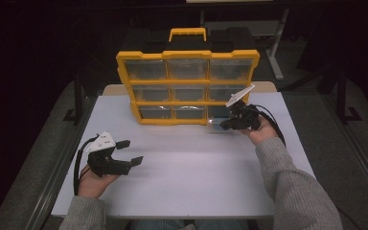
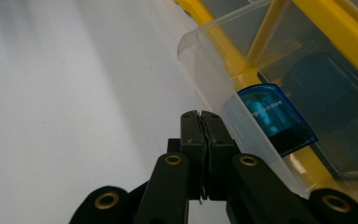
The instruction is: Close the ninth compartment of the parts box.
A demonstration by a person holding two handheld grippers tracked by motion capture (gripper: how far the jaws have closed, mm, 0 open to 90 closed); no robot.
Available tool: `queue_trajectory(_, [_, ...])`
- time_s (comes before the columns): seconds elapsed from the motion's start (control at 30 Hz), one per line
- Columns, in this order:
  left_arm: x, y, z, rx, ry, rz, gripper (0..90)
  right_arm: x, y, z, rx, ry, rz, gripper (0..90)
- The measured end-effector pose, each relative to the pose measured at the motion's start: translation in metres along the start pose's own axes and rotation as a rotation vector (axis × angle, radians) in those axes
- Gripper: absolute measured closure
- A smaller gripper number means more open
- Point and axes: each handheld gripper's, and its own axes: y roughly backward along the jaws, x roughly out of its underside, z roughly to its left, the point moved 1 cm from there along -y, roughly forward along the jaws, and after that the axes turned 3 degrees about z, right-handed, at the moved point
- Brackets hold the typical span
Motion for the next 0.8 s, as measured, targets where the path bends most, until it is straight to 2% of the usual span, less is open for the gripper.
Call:
queue_trajectory(0.2, [0.0, 0.0, -0.0002, 0.0, 0.001, 0.0, 21.4, 0.0, -0.002, -0.0017, 0.003, 0.009, 0.003, 86.9])
queue_trajectory(0.8, [0.0005, 0.0012, 0.0006, -0.005, 0.001, 0.002, 21.4, 0.0009, -0.006, -0.0097, 0.014, -0.018, 0.009, 86.9])
